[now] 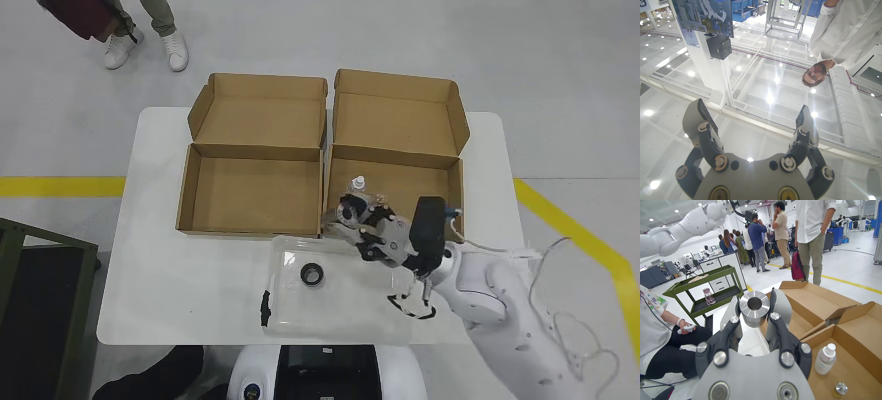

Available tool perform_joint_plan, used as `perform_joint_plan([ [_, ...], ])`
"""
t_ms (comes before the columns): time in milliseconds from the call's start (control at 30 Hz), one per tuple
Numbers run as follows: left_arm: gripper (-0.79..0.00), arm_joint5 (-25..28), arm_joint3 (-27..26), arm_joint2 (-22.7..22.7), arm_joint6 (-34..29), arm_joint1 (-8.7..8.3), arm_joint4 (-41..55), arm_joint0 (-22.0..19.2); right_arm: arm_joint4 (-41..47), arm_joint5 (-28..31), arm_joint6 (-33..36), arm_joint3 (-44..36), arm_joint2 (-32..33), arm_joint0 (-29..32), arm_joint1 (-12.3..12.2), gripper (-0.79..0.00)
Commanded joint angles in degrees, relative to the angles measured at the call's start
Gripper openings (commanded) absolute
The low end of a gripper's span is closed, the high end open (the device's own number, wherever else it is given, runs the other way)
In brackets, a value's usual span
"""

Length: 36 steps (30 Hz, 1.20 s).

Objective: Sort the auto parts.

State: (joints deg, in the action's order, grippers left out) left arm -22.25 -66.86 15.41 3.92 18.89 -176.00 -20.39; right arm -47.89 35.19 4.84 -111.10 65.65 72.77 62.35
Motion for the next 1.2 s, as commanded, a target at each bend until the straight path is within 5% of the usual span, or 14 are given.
perform_joint_plan([
  [0, 0.000, 0.0, 0.0, 0.0, 0.0, 0.00, 0.0, 0.0, -1.5, -1.3, 0.9, 0.7, -1.4, -1.2, 0.3, -0.785],
  [533, 0.000, 0.0, 0.0, 0.0, 0.0, 0.00, 0.0, 0.0, -13.7, -13.3, 6.2, 8.7, -15.1, -14.1, 4.4, -0.785],
  [1167, 0.000, 0.0, 0.0, 0.0, 0.0, 0.00, 0.0, 0.0, -17.0, -23.6, 11.4, 26.2, -31.4, -31.4, 13.8, -0.785],
])
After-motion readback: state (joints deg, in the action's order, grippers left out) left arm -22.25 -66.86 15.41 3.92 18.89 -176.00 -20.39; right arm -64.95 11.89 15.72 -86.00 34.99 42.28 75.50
